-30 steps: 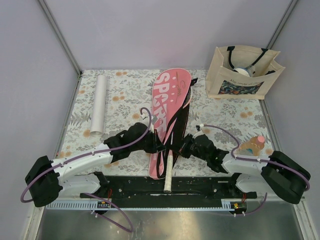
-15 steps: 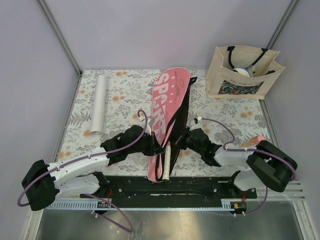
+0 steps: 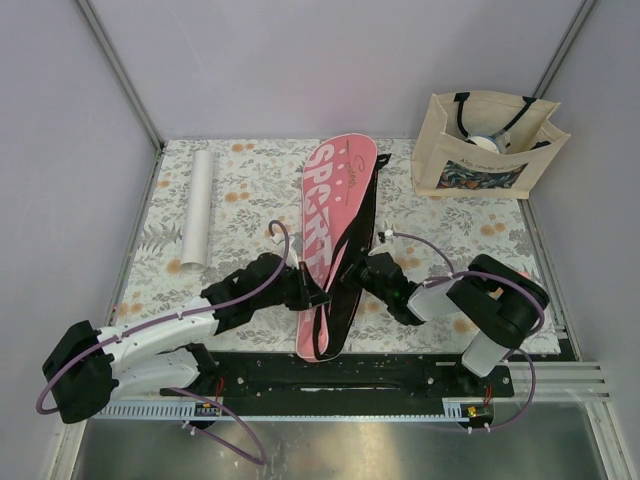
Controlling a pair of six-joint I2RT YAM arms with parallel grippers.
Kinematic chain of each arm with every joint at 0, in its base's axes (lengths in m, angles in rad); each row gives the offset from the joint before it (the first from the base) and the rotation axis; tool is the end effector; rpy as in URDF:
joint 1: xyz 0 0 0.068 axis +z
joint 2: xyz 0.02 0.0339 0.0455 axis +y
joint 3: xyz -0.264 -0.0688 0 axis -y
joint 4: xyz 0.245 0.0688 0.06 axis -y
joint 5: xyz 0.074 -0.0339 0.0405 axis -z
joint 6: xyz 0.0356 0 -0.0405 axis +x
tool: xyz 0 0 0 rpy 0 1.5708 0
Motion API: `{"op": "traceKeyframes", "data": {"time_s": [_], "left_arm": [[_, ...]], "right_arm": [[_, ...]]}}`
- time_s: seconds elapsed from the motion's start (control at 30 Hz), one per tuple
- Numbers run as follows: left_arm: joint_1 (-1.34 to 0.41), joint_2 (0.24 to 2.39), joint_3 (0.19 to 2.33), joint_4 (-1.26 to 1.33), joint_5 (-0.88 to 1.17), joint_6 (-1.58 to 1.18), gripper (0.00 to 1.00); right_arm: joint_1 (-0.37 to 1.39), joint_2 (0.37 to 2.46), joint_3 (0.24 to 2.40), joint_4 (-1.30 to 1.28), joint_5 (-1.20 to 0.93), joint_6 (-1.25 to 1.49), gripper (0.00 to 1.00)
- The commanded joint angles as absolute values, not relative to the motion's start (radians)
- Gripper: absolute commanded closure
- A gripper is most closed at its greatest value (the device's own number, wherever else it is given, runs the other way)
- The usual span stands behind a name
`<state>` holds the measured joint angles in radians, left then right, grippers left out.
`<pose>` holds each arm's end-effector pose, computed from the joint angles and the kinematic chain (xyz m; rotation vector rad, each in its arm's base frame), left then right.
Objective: Pack up the badminton gear
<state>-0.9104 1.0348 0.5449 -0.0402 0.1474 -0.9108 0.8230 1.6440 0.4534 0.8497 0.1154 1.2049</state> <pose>0.1332 -0.1800 0.2229 0.0990 2.3515 -1.1708 0.1995 0.2091 0.1350 0.4868 2.0631 1.2053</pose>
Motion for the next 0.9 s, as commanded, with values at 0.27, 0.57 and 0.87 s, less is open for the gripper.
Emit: {"op": "traceKeyframes", "data": {"time_s": [0.27, 0.57, 0.87], "left_arm": [[-0.927, 1.103, 0.537, 0.031, 0.206, -0.917, 0.76], [-0.927, 1.085, 0.557, 0.017, 0.229, -0.900, 0.66], [-0.946, 1.046, 0.612, -0.188, 0.111, -0.813, 0.62]], "right_arm": [[0.816, 1.571, 0.410, 0.860, 0.156, 1.200, 0.54], [0.816, 1.396, 0.362, 0.597, 0.172, 1.206, 0.57], [0.816, 1.664, 0.388, 0.972, 0.095, 1.321, 0.69]]}}
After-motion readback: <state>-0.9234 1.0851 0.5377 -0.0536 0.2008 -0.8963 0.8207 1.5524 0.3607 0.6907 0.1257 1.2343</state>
